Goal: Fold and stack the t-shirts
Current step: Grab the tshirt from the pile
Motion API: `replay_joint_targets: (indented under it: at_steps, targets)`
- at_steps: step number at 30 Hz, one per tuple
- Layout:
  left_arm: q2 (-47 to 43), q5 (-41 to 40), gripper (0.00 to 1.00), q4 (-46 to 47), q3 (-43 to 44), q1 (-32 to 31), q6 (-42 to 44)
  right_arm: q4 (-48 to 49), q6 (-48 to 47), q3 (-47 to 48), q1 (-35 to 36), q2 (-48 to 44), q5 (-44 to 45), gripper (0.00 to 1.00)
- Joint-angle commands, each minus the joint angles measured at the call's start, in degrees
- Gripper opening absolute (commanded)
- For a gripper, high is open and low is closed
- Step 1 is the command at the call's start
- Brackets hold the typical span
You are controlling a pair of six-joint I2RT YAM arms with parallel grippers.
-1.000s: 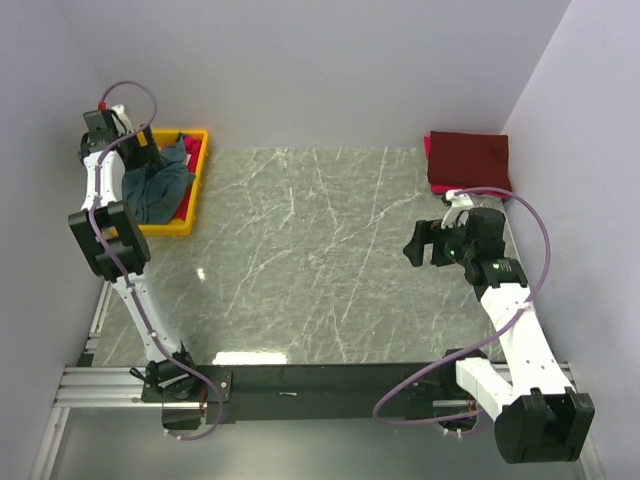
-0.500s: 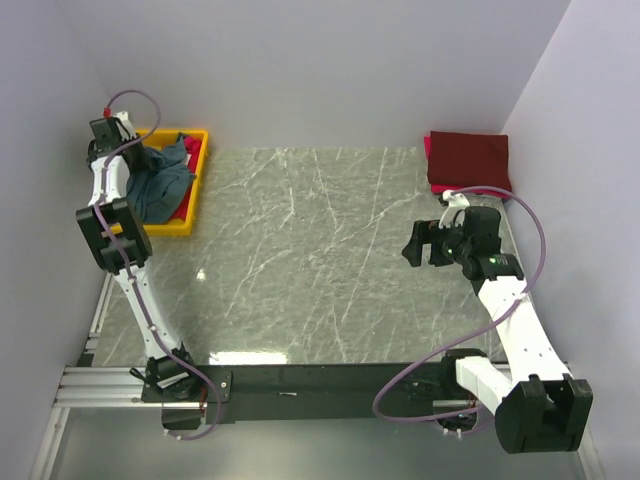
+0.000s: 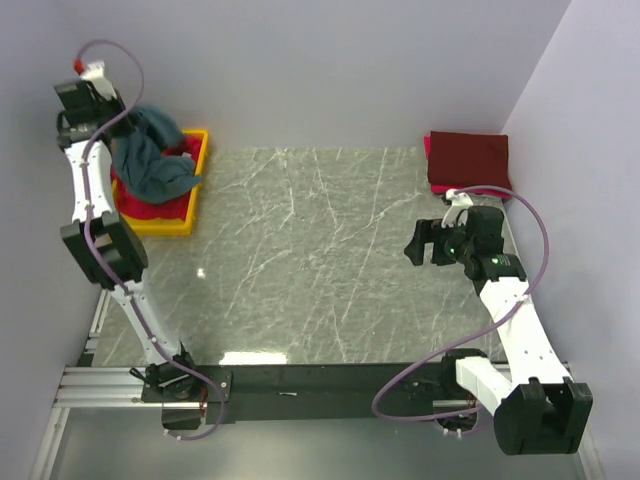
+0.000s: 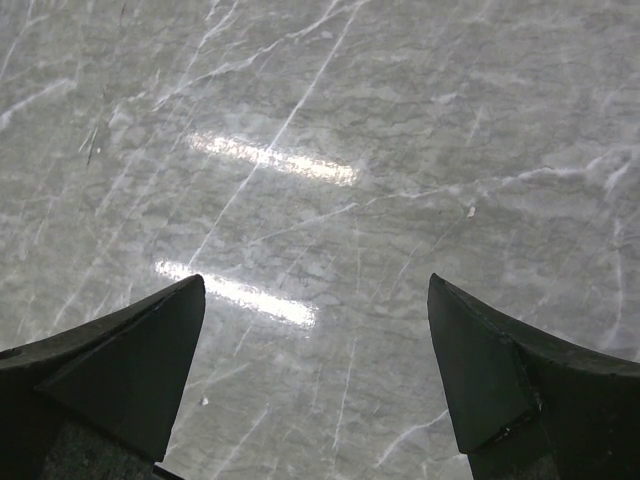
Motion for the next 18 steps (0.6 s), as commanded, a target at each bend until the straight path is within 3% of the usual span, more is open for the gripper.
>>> replay_joint_targets:
  at_steps: [1,10,18]
  targets:
    - [-13.75,9.59,0.0,5.14,2.28,-0.91,-3.85,1.27,0.75,2.62,-1.83,-1.56,0.18,0.98]
    - [-28.69,17.86,0.0,11.36,-5.18,-9.51,-6.84,0.74,2.95,3.85,-4.56,-1.03,-0.7,0.98]
    - [-34.15,21.02,0.01,14.1,-6.5,-20.59,-11.5,1.0,3.21,3.15,-6.31,-1.91,-2.02,0.98]
